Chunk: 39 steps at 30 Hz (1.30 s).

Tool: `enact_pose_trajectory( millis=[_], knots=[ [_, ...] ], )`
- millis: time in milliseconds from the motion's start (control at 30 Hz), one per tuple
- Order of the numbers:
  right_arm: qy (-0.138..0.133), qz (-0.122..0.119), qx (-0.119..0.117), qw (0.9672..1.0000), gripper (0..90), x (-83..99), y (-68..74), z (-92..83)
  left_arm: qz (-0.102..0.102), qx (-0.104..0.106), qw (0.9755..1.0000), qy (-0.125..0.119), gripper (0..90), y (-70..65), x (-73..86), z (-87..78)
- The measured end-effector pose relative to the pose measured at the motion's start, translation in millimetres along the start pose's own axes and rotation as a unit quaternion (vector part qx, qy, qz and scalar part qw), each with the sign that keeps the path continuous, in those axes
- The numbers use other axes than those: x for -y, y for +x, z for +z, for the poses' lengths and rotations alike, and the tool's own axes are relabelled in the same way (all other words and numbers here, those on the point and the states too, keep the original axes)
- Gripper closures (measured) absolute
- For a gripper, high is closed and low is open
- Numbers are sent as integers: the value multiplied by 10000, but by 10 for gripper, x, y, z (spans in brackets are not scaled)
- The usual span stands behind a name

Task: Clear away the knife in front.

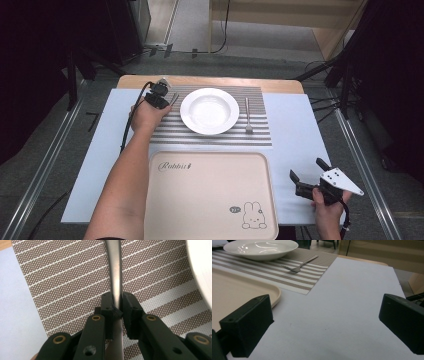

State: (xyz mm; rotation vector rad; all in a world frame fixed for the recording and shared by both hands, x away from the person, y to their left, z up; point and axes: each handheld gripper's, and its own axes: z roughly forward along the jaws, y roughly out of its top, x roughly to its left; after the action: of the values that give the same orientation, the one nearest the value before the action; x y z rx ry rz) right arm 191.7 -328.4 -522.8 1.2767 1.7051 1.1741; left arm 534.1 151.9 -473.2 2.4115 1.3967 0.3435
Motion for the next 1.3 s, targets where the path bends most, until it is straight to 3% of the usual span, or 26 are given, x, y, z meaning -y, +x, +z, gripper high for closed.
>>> enact_pose_trajectory(
  millis=[100,367,533,633,1300],
  knots=[
    [14,-35,2,10000,0,-1,2,3,98,-52,9999,2,799,-16,-1,0],
    [18,-17,-2,10000,0,1,0,2,31,-15,10000,-20,804,-6,6,-2],
    [21,-19,6,10000,0,-1,-1,5,2,-139,9999,-27,807,-44,8,-5],
    [17,8,1,10000,0,0,-4,2,-48,-109,9999,-20,807,-38,10,-11],
    [2,27,17,10000,0,1,-5,-1,-145,112,9983,-557,806,-18,81,-209]
  ],
)
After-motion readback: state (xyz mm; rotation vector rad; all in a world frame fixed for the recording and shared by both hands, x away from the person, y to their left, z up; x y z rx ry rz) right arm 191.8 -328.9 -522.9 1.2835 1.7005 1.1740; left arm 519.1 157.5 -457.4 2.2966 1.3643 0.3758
